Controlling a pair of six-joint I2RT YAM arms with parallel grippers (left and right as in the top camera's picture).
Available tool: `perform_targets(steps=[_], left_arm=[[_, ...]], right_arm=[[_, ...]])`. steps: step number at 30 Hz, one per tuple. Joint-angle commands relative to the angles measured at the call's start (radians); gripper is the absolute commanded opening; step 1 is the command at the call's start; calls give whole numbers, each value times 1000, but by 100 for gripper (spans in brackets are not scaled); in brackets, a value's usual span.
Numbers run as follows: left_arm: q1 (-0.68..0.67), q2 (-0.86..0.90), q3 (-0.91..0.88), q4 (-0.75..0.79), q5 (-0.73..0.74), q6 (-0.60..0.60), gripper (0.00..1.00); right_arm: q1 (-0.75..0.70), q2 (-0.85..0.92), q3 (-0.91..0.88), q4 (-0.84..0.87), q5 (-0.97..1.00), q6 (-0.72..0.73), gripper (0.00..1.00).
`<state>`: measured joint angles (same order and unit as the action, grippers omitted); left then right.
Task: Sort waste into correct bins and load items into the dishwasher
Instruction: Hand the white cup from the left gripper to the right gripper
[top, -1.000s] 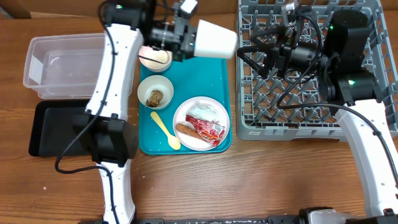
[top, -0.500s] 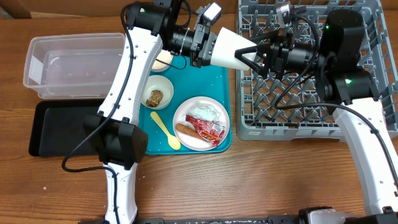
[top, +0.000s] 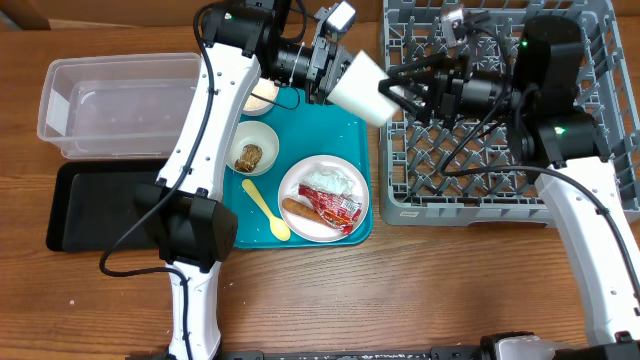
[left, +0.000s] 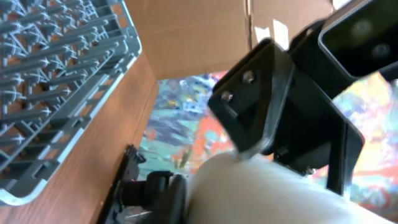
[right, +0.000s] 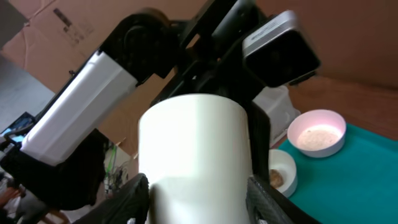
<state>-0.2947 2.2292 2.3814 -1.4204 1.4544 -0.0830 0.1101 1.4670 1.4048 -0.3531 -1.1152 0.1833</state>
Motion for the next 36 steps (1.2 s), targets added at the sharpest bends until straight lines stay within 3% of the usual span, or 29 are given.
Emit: perform_targets(steps=[1,9,18,36], left_arm=[[-3,-10,9,15,13,-11,4],[0,-10,9,28,28,-30,4],[44,-10,9,99,85,-82,4],[29,-10,9,105,126,-81,4]], right_arm=[[6,-4,17,-8,-50,1,52],[-8,-4,17,-8,-51,1,53],[-37,-2,17,-7,-110,0,80],[19,18,17,9,16,0,80]])
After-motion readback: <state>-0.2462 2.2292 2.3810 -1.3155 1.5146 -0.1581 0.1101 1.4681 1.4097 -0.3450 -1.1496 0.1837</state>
